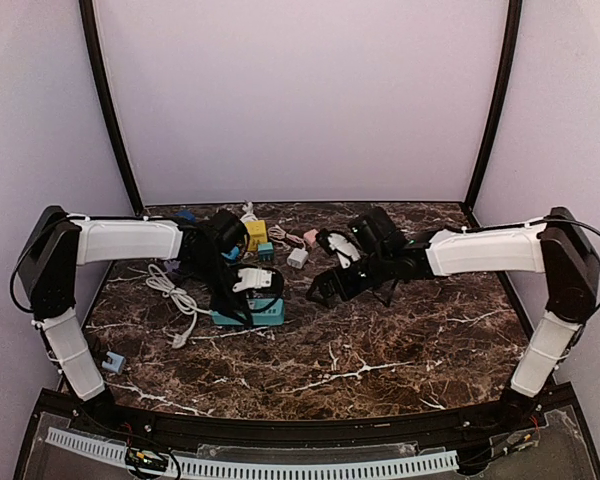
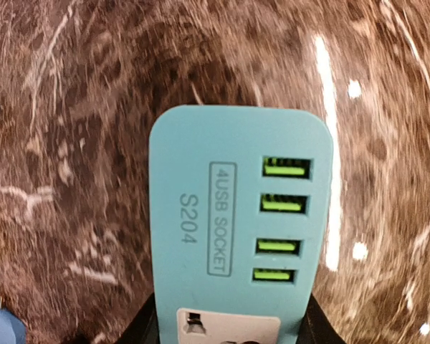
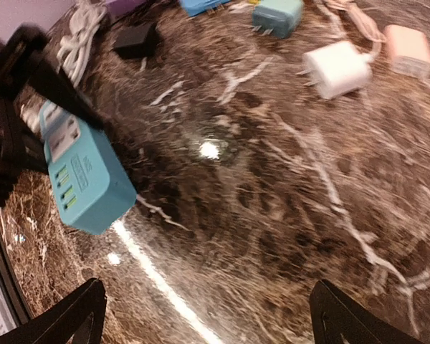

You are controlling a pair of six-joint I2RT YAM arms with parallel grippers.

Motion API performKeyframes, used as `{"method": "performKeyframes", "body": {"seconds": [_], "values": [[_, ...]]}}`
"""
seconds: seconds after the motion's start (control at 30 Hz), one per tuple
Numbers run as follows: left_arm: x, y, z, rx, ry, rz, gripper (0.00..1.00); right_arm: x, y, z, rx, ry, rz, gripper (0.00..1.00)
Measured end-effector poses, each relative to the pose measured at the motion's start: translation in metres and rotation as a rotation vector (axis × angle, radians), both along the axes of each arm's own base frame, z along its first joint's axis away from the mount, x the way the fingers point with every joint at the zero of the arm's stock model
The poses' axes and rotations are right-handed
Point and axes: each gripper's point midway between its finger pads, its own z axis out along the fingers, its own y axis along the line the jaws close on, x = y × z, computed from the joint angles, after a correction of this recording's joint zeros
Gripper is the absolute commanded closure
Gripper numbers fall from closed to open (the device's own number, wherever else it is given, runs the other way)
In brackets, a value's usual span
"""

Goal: Insert the plug
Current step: Move the socket to the center of the board.

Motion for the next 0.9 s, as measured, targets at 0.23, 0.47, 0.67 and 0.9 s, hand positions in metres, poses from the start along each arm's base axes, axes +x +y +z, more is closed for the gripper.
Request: {"method": "performKeyframes", "body": {"seconds": [0.23,0.47,0.67,0.9], "values": [[-0.009,-0.098,-0.033,0.091,0.022,0.053,0.99,0.056,-0.122,0.033,0.047,-0.036,-0.365,0.01],[-0.008,-0.176,-0.033,0.121,0.014,0.112,0.73,0.066,-0.160,0.035,0.011,-0.059,-0.469,0.02],[-0.022,-0.190,-0.038,0.129,0.107,0.133,0.02,0.063,-0.163,0.030,-0.020,-0.063,-0.453,0.01],[-0.036,-0.191,-0.006,0.117,0.184,0.085,0.01,0.062,-0.163,0.030,-0.021,-0.060,-0.447,0.01]]}}
